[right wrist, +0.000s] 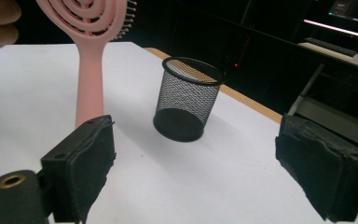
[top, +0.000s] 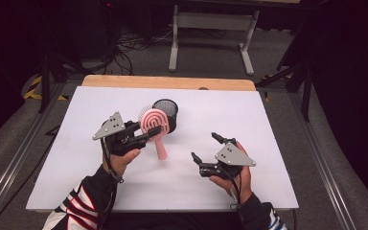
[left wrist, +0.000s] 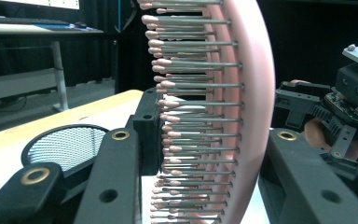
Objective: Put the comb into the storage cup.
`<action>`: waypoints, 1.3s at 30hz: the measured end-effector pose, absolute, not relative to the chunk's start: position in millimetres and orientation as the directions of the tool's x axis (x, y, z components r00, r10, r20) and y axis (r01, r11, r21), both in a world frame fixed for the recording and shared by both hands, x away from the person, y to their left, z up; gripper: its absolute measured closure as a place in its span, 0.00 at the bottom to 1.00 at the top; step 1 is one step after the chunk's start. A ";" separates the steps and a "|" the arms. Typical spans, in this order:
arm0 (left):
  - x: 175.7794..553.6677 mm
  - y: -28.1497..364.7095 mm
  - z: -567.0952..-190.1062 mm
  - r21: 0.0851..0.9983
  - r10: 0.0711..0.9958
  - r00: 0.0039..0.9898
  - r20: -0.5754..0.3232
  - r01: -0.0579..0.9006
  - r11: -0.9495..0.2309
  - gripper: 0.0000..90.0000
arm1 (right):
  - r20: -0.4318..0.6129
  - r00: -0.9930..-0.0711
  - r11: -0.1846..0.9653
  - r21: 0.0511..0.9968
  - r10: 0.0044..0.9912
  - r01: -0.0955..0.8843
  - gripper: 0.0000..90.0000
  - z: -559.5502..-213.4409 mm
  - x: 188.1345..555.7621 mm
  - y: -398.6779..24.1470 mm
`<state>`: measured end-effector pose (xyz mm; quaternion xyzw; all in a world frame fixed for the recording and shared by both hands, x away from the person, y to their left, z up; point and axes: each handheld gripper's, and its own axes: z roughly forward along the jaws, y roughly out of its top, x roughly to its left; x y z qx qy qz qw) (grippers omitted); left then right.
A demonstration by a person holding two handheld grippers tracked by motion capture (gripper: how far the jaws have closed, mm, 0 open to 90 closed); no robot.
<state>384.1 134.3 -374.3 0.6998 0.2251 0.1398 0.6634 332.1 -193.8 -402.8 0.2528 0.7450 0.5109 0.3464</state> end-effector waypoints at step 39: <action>391.6 158.6 -356.8 0.995 0.548 0.832 -0.087 0.098 0.010 0.69 | -0.289 -0.580 0.383 0.923 0.762 0.043 0.04 -417.7 320.0 -227.3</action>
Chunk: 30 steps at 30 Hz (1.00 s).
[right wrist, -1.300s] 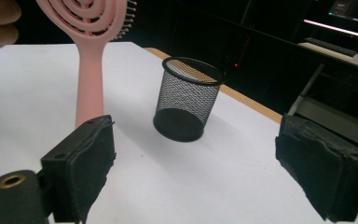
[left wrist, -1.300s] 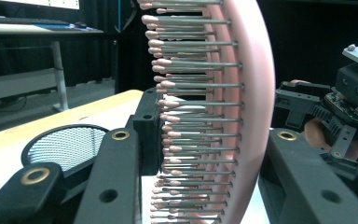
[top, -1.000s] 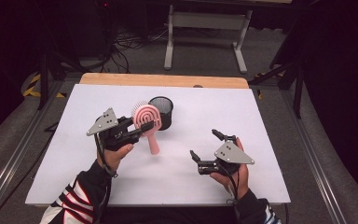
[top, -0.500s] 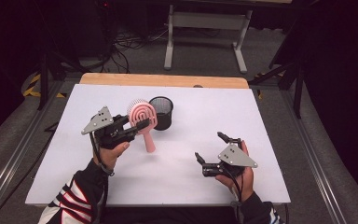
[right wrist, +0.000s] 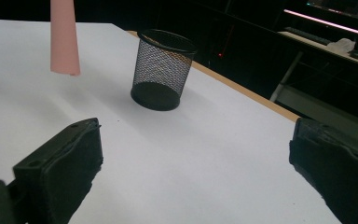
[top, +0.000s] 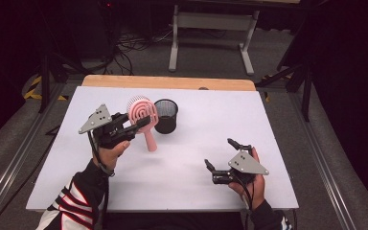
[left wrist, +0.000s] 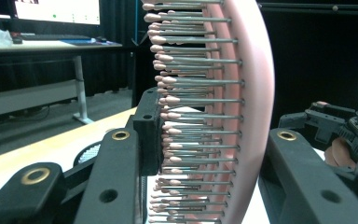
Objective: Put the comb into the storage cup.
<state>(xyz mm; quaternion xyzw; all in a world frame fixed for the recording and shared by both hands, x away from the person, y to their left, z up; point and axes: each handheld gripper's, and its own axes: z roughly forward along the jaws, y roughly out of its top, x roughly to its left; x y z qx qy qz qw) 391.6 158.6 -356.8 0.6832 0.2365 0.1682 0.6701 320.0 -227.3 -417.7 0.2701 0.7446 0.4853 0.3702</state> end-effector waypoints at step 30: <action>433.7 150.0 -282.8 1.000 0.581 0.814 -0.007 0.010 -0.002 0.69 | -0.268 -0.601 0.374 0.926 0.753 0.057 0.04 -420.6 323.5 -228.6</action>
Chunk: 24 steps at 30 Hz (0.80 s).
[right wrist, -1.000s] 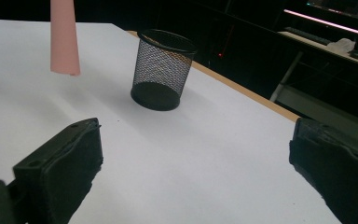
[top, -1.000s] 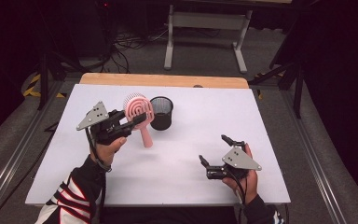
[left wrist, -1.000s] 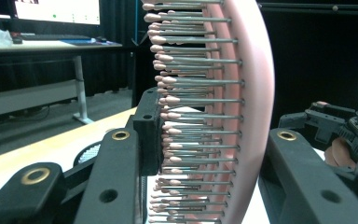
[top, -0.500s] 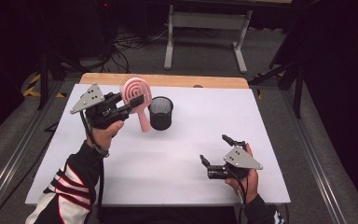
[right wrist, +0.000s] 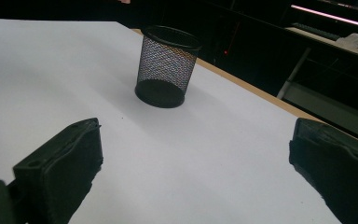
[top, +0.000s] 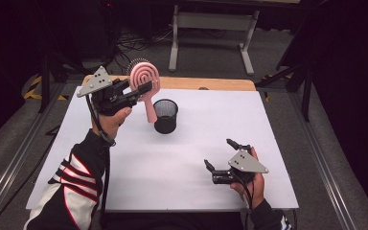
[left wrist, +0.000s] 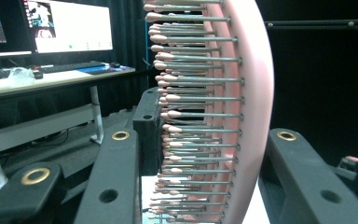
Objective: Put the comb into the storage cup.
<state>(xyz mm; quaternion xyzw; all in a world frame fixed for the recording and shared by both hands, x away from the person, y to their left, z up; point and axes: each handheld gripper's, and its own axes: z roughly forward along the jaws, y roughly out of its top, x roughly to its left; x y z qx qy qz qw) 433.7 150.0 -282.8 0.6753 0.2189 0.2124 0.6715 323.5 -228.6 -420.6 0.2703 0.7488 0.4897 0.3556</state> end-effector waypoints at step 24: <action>480.9 109.0 -291.4 0.997 0.584 0.809 -0.066 0.070 0.015 0.69 | -0.261 -0.604 0.361 0.931 0.753 0.048 0.04 -418.4 322.2 -232.5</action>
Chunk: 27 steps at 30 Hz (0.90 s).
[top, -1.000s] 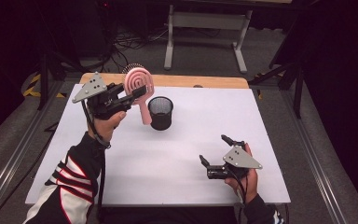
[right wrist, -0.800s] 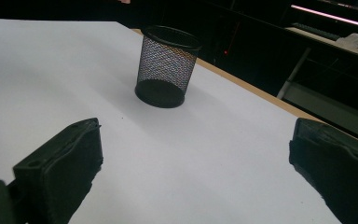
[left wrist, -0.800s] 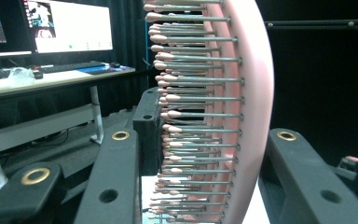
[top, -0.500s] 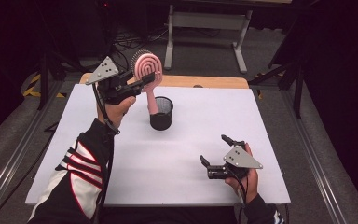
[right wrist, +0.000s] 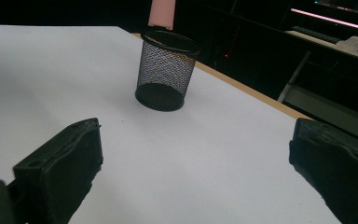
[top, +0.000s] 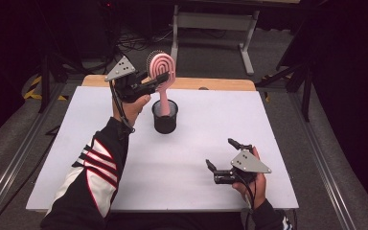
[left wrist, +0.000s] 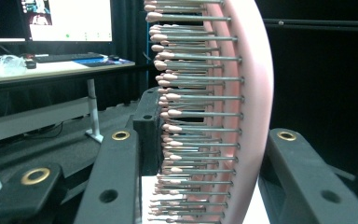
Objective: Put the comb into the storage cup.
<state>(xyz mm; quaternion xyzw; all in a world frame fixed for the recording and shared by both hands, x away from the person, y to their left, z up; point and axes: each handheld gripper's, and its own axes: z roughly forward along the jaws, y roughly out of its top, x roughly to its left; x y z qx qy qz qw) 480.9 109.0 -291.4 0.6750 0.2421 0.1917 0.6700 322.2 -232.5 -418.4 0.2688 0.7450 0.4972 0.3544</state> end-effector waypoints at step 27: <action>513.5 100.8 -326.5 0.986 0.621 0.768 -0.156 0.161 0.048 0.69 | -0.271 -0.622 0.379 0.924 0.735 0.045 0.04 -420.2 322.6 -230.8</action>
